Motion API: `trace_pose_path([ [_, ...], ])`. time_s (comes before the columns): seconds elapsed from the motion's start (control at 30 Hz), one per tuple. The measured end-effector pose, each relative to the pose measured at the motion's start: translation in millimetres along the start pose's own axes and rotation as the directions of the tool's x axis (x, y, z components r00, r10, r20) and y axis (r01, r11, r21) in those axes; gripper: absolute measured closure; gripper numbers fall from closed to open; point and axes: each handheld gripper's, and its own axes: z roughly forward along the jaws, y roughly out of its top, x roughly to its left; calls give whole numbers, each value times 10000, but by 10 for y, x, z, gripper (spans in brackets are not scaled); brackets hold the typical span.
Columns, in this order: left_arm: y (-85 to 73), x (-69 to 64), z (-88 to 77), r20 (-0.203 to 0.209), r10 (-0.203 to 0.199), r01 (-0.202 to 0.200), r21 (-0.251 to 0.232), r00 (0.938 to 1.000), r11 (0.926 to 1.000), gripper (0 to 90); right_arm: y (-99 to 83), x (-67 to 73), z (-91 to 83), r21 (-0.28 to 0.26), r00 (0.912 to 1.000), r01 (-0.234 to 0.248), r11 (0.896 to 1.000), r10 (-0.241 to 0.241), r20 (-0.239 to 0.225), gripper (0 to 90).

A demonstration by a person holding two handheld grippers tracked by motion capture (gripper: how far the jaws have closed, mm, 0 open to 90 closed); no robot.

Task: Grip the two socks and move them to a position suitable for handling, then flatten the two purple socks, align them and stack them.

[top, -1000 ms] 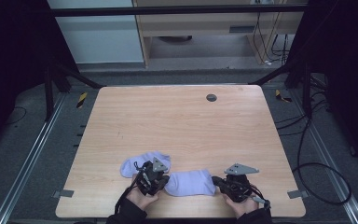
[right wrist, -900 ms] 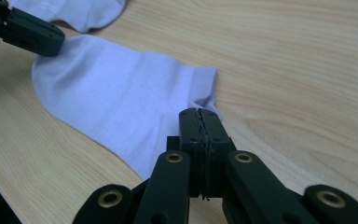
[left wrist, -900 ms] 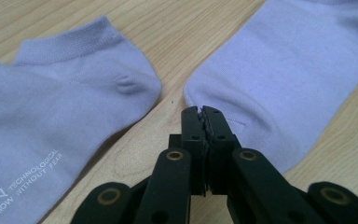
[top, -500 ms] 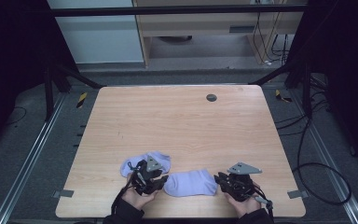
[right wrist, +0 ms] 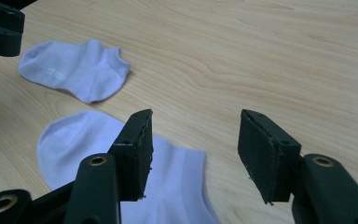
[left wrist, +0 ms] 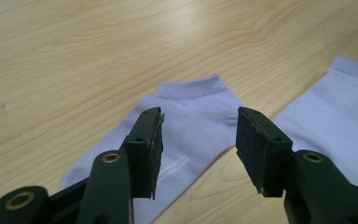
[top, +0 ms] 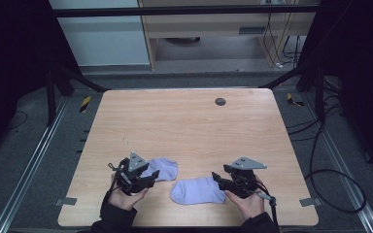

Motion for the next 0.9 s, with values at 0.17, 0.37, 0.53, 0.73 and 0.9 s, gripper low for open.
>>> trace_pose_path([
  [0.17, -81, 219, -63, -447, -363, 364, 2, 9983, 9993, 481, 89, 90, 157, 97, 10000, 53, 9999, -52, -76, 417],
  [0.37, -206, 460, -104, -885, -908, 915, 40, 9919, 9958, 463, 201, 221, 332, 147, 9997, 142, 9998, -140, -179, 396],
  [0.53, -311, 599, -104, -1178, -1225, 1259, 220, 9855, 9918, 467, 288, 314, 508, 272, 9993, 225, 9994, -217, -302, 421],
  [0.73, -389, 658, -30, -1227, -1386, 1470, 627, 9827, 9871, 520, 350, 451, 756, 606, 9984, 312, 9977, -282, -498, 456],
  [0.9, -429, 695, 29, -1273, -1334, 1461, 957, 9828, 9846, 583, 370, 551, 972, 842, 9983, 406, 9956, -368, -457, 495],
])
